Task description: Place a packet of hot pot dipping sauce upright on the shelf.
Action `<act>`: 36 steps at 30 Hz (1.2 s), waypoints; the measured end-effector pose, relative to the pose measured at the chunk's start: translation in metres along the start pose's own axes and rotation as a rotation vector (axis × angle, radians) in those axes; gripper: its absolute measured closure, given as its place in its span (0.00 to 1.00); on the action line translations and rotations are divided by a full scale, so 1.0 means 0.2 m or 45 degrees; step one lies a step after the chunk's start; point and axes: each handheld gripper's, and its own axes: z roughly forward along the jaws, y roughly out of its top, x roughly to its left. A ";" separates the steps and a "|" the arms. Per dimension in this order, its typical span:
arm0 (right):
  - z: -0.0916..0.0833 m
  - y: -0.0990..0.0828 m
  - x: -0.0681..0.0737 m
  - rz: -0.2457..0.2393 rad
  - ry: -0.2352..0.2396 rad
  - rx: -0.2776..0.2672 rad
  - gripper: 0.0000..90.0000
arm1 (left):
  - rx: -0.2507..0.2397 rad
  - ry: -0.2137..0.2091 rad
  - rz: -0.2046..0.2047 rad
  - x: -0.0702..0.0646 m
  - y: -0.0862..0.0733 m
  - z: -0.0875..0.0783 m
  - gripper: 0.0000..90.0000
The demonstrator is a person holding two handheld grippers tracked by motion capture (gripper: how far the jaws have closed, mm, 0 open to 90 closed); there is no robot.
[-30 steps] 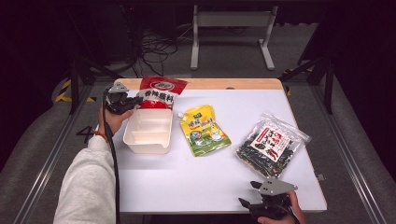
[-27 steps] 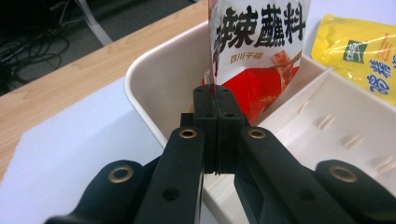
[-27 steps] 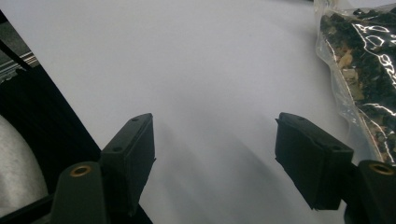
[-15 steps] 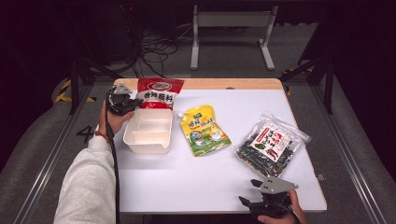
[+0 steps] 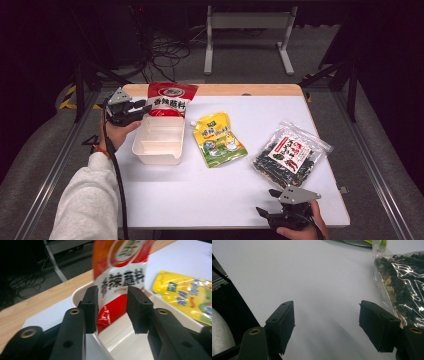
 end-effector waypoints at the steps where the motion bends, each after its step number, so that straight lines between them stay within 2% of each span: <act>1: 0.00 0.01 -0.01 -0.004 0.002 0.001 0.32 | -0.008 0.006 0.012 -0.02 0.00 -0.02 0.65; 3: 0.01 0.02 -0.01 -0.007 0.009 -0.005 0.33 | -0.035 0.003 0.033 -0.06 0.00 -0.07 0.62; 5: 0.02 0.03 -0.02 -0.012 0.012 -0.009 0.33 | -0.043 0.032 0.055 -0.09 0.00 -0.12 0.56; 7: 0.02 0.04 -0.03 -0.014 0.015 -0.014 0.33 | -0.052 0.037 0.074 -0.13 -0.01 -0.16 0.50; 12: 0.04 0.07 -0.04 -0.030 0.032 -0.020 0.34 | -0.080 0.026 0.067 -0.20 -0.03 -0.25 0.38; 13: 0.05 0.07 -0.04 -0.034 0.031 -0.020 0.34 | -0.082 0.006 0.068 -0.22 -0.04 -0.27 0.36; 16: 0.05 0.09 -0.04 -0.047 0.035 -0.027 0.36 | -0.081 0.013 0.099 -0.29 -0.07 -0.33 0.29; 18: 0.05 0.11 -0.04 -0.053 0.028 -0.044 0.37 | -0.092 0.005 0.082 -0.31 -0.09 -0.34 0.26; 19: 0.05 0.11 -0.04 -0.053 0.028 -0.044 0.37 | -0.102 -0.008 0.073 -0.33 -0.10 -0.36 0.26; 22: 0.06 0.13 -0.05 -0.064 0.022 -0.059 0.38 | -0.121 -0.023 0.093 -0.40 -0.13 -0.42 0.23; 26: 0.06 0.14 -0.05 -0.072 0.021 -0.066 0.40 | -0.137 -0.058 0.042 -0.49 -0.20 -0.46 0.18; 27: 0.05 0.15 -0.06 -0.076 0.023 -0.067 0.41 | -0.139 -0.059 0.049 -0.51 -0.21 -0.47 0.18; 29: 0.05 0.15 -0.06 -0.081 0.022 -0.071 0.42 | -0.123 -0.071 0.071 -0.55 -0.24 -0.49 0.17; 31: 0.05 0.16 -0.07 -0.084 0.023 -0.075 0.43 | -0.112 -0.088 0.056 -0.59 -0.26 -0.50 0.15; 32: 0.05 0.16 -0.07 -0.089 0.018 -0.076 0.43 | -0.113 -0.120 0.040 -0.60 -0.28 -0.51 0.15; 36: 0.04 0.16 -0.08 -0.091 0.014 -0.089 0.45 | -0.063 -0.171 0.072 -0.67 -0.35 -0.51 0.15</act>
